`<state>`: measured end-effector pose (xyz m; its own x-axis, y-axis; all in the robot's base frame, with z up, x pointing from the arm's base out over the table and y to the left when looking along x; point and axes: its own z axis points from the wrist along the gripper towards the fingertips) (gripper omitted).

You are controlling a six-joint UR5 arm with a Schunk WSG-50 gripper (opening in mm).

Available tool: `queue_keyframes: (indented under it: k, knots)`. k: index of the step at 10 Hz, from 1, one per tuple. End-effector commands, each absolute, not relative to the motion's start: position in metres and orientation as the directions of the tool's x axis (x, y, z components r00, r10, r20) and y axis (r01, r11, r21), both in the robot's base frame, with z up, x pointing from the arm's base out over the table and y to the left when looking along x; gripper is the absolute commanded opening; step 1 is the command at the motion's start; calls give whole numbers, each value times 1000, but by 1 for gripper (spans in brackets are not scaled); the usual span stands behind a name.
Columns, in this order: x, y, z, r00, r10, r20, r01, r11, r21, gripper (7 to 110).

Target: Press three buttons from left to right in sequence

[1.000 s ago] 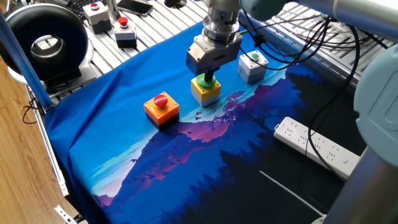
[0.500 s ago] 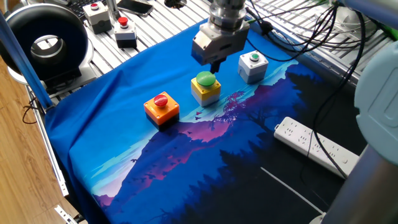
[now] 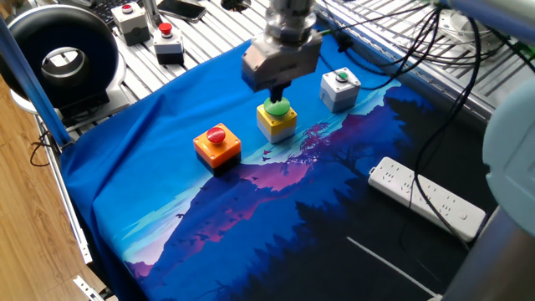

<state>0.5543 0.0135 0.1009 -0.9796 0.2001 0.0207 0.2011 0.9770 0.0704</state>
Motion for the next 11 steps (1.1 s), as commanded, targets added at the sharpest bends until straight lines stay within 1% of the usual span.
queue_keyframes:
  k: [1,2,7,8,9,10,11]
  knots:
    - [553,41,91,-970,242,10,242,969,47,7]
    - [553,44,88,-971,241,1,241,970,42,7]
    - [557,42,87,-974,228,-16,227,973,34,7]
    - [554,40,87,-984,176,-11,176,984,25,7]
    - [549,44,87,-996,85,9,85,996,39,7]
    - [552,36,87,-1000,16,-6,16,1000,6,7]
    - [558,31,87,-999,-17,-27,-16,1000,-15,7]
